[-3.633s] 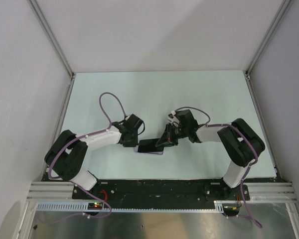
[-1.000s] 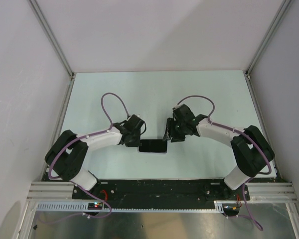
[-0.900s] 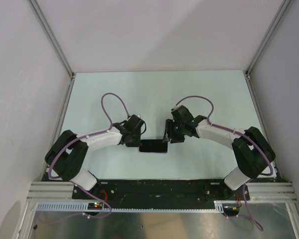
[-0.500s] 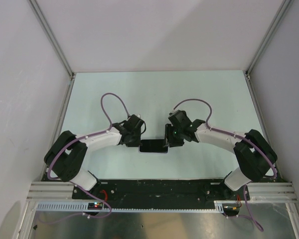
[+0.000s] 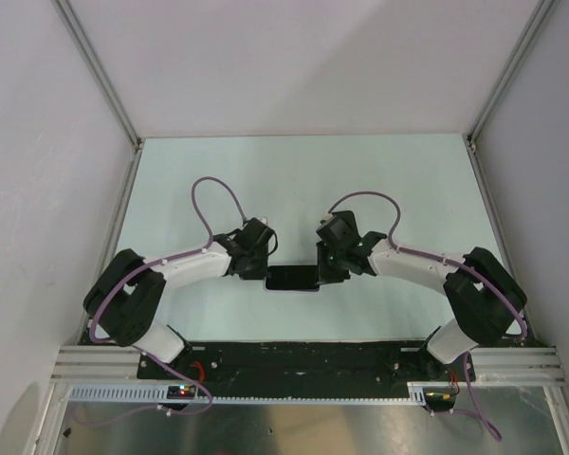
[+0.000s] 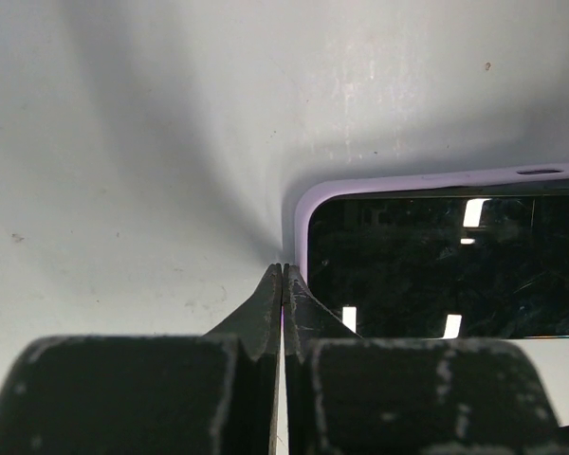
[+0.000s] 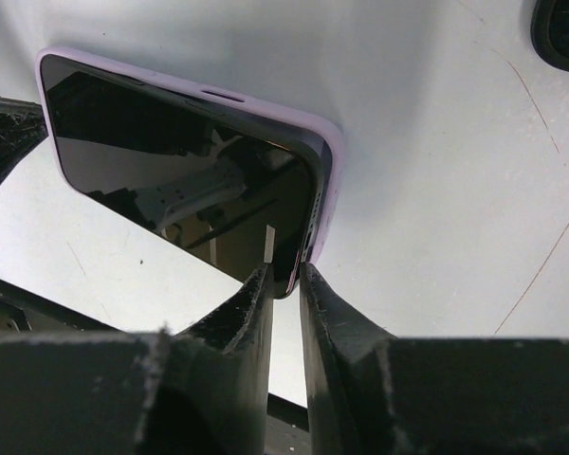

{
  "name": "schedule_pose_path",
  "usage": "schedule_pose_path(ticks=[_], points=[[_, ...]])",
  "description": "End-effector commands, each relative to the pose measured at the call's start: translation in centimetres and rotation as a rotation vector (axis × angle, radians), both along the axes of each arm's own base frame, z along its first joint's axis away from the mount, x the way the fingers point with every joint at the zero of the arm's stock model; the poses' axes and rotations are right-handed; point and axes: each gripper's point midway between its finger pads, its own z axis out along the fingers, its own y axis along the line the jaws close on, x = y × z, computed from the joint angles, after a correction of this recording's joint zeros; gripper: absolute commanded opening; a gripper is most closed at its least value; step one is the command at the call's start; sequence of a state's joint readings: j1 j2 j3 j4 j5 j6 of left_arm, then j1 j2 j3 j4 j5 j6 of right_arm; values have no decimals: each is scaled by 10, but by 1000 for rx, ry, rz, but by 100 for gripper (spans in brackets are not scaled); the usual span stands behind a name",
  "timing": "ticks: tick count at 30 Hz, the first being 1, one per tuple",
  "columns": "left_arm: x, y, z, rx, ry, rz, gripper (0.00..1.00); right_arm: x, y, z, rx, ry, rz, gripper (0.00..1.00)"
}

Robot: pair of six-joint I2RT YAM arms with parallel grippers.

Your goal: Put the phone into the phone case

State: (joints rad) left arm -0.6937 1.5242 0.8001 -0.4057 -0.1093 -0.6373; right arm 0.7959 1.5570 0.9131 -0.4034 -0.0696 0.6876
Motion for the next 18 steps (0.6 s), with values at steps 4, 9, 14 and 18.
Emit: schedule_pose_path(ticks=[4,9,14,18], points=[[3,-11,11,-51,-33,-16,0,-1,6,-2,-11,-23,-6,15],[3,-11,11,-53,-33,-16,0,-5,9,-10,-30,-17,2,14],[2,-11,9,-50,-27,-17,0,-8,11,-18,-48,-11,9,13],[2,-11,8,-51,-26,-19,0,-11,13,-26,-63,-3,18,13]])
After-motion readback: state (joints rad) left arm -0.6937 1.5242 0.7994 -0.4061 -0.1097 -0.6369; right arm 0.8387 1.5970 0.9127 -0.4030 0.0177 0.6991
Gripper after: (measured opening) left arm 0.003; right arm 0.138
